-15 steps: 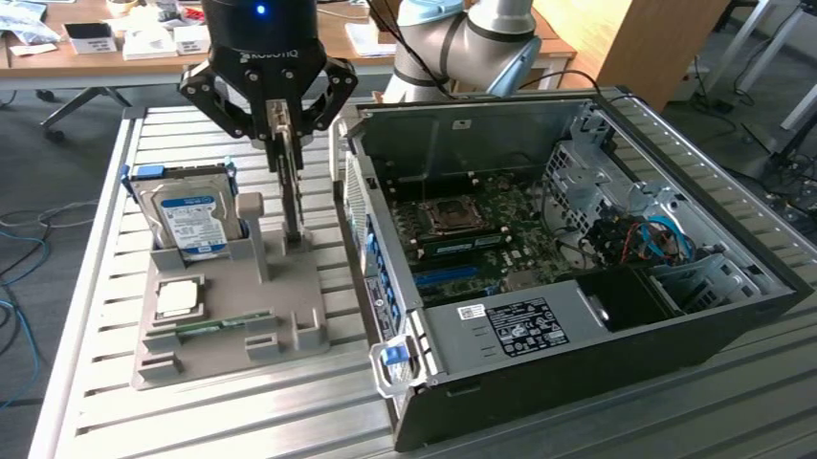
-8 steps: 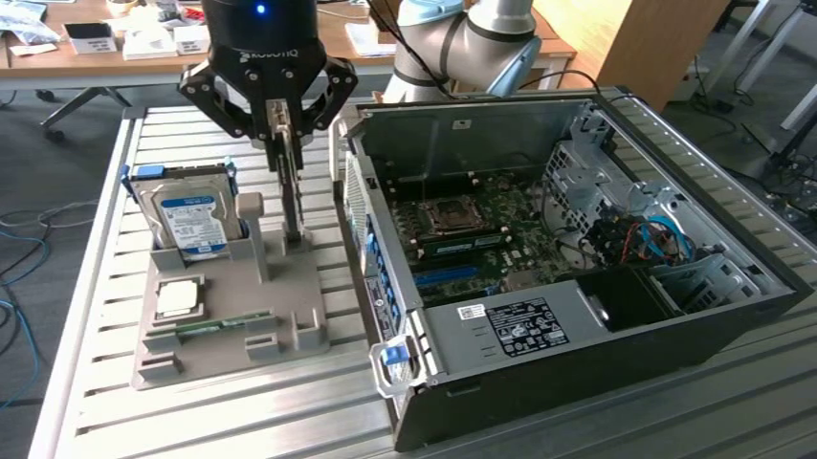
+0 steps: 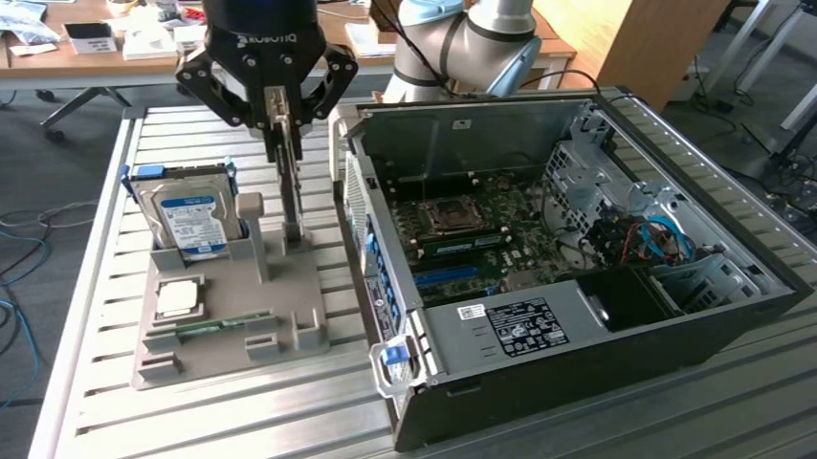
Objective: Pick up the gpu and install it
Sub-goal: 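Pick up the gpu and move the gpu toward the slot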
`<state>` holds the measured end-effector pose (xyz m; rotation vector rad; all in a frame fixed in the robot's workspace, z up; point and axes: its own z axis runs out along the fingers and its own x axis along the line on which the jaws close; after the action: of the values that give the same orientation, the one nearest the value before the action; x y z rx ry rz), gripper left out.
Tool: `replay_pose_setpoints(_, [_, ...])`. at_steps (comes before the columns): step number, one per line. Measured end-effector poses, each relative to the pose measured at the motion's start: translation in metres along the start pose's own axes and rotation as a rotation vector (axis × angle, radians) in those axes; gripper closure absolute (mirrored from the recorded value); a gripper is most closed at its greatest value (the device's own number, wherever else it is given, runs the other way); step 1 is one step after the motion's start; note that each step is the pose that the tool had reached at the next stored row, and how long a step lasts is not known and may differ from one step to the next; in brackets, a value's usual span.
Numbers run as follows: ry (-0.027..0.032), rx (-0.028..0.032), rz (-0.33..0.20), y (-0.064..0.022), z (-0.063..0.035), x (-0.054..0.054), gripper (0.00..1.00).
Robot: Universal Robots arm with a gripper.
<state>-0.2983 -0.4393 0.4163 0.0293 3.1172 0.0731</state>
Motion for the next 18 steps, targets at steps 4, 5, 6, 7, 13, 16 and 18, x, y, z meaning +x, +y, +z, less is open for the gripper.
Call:
replay_pose_setpoints(4, [-0.0001,0.0000,0.000,0.0003,-0.0066,0.000,0.73])
replay_pose_setpoints(5, [0.0000,-0.0001,0.000,0.0004,-0.0081,0.000,0.73])
replay_pose_setpoints(6, [0.0000,-0.0001,0.000,0.0005,-0.0095,0.000,0.73])
replay_pose_setpoints(7, [0.0000,0.0000,0.000,0.0005,-0.0109,0.000,0.73])
replay_pose_setpoints(13, [0.0000,0.0001,0.000,0.0007,-0.0140,0.000,0.73])
replay_pose_setpoints(16, [0.0000,0.0000,0.000,0.0007,-0.0140,0.000,0.73])
replay_pose_setpoints(18, [0.0001,0.0000,0.000,0.0007,-0.0140,-0.001,0.73])
